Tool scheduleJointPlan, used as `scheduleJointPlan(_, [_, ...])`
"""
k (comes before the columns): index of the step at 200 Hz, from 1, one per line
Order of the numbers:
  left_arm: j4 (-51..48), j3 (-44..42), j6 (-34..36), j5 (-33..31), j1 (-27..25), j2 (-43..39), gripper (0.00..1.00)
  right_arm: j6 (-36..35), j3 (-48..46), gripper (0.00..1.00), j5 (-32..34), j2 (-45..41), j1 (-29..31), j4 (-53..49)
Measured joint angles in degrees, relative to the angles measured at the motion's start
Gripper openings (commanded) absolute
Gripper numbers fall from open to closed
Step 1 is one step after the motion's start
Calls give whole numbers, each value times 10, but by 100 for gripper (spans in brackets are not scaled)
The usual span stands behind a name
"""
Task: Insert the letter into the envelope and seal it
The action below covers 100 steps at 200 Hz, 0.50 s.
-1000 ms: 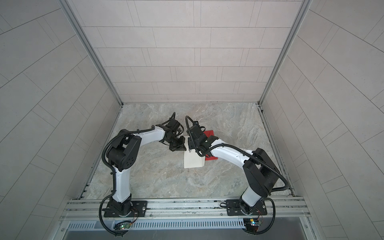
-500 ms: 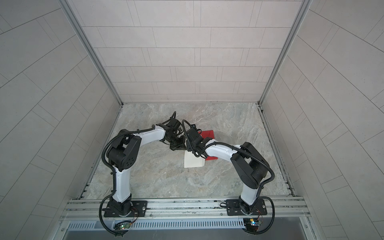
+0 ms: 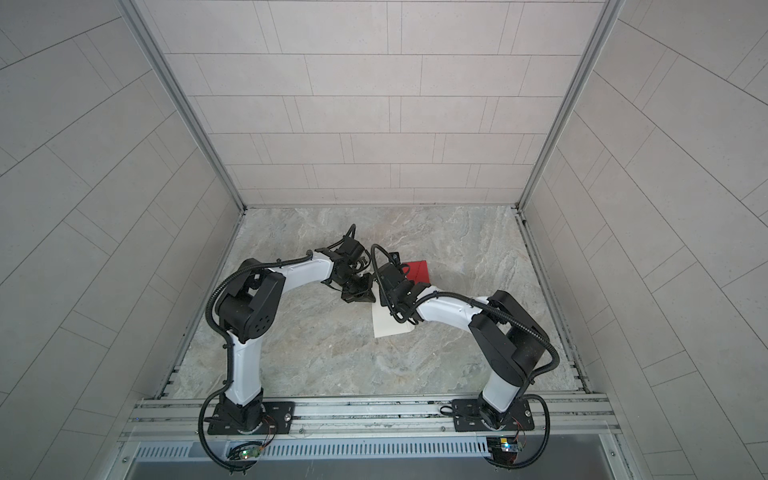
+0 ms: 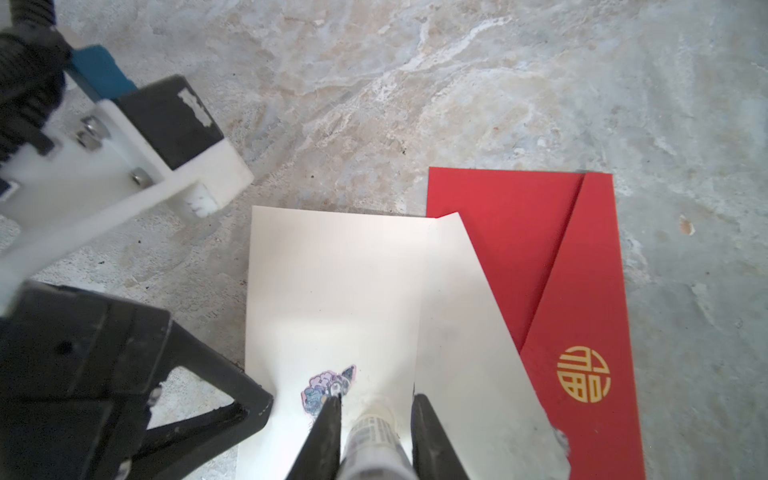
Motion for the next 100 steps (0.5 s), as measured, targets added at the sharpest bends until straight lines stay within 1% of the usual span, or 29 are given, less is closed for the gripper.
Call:
scheduleJointPlan(57, [-11,6,5,-2,-7,2,0,-9,11,8,-25,-35,-5,-32])
scheduleJointPlan(100, [-19,12,9,-3,-9,3,0,-15,41,8,-34,-27,-6,-31])
